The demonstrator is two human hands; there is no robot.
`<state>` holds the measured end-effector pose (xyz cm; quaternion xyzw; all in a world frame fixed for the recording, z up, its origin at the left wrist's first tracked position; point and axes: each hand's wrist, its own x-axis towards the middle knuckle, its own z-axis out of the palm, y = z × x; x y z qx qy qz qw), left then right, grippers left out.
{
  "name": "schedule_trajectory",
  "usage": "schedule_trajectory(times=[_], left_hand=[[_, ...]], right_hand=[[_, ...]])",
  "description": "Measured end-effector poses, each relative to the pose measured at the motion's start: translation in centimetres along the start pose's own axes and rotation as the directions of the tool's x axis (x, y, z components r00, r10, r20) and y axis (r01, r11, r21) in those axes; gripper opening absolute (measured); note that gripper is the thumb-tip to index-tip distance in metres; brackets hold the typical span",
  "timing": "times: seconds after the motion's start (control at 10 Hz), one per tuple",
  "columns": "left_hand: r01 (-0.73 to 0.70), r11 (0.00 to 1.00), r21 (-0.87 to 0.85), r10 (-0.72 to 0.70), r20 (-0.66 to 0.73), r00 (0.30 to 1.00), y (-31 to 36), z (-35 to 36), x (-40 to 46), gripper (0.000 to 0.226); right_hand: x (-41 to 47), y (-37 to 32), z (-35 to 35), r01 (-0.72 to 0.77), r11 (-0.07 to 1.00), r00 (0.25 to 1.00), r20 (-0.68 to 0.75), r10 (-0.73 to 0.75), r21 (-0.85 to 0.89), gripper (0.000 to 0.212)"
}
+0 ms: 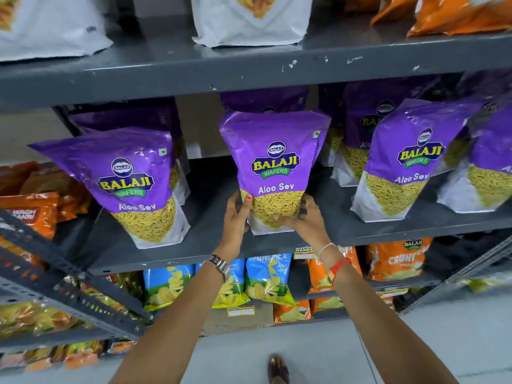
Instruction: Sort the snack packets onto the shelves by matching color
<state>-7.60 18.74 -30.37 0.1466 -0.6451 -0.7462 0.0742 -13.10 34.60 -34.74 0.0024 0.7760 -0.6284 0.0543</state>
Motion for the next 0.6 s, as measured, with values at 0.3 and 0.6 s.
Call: schedule_trajectory(times=[0.3,0.6], left_hand=[[-0.033,0.999,0.006,0.033,0.04,0.999,0.0,1.1,0.1,0.041],[-0.311,0.837,0.451,0.34,0.016,0.94,0.8,1.9,-2.9,0.087]], right_hand=[[-1.0,-2.0,-1.1,0.021,1.0,0.999,-0.024,-0.021,-0.002,0.079],[-6.2,-5.7,-5.4,0.259,0.906,0.89,-0.448,-0.088,0.336,0.028]])
